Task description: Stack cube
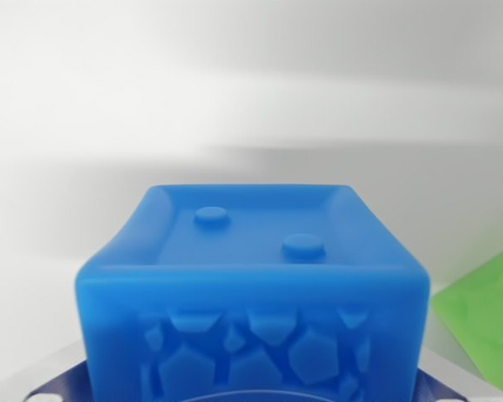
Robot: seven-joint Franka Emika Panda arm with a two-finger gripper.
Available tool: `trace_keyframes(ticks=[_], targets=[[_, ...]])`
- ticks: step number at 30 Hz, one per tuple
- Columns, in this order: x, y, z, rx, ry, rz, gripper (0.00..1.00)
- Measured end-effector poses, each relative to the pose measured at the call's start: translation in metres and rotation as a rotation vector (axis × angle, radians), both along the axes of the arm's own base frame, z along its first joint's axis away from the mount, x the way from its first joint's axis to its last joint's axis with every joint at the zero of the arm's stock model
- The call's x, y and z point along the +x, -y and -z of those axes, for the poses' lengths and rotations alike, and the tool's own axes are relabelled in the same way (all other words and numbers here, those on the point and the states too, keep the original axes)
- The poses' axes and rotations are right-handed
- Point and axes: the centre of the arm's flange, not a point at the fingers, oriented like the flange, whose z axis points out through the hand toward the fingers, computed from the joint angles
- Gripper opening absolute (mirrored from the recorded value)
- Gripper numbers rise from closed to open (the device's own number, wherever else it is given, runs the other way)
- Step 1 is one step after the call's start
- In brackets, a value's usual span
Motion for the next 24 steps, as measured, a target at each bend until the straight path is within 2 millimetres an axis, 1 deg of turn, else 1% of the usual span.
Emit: trace_keyframes(ticks=[11, 17, 24], targets=[[0.0, 0.0, -0.032, 0.001, 0.004, -0.007, 0.0], [-0.002, 0.007, -0.037, 0.001, 0.001, -0.047, 0.0], [-0.004, 0.017, -0.048, 0.001, 0.002, -0.104, 0.0]])
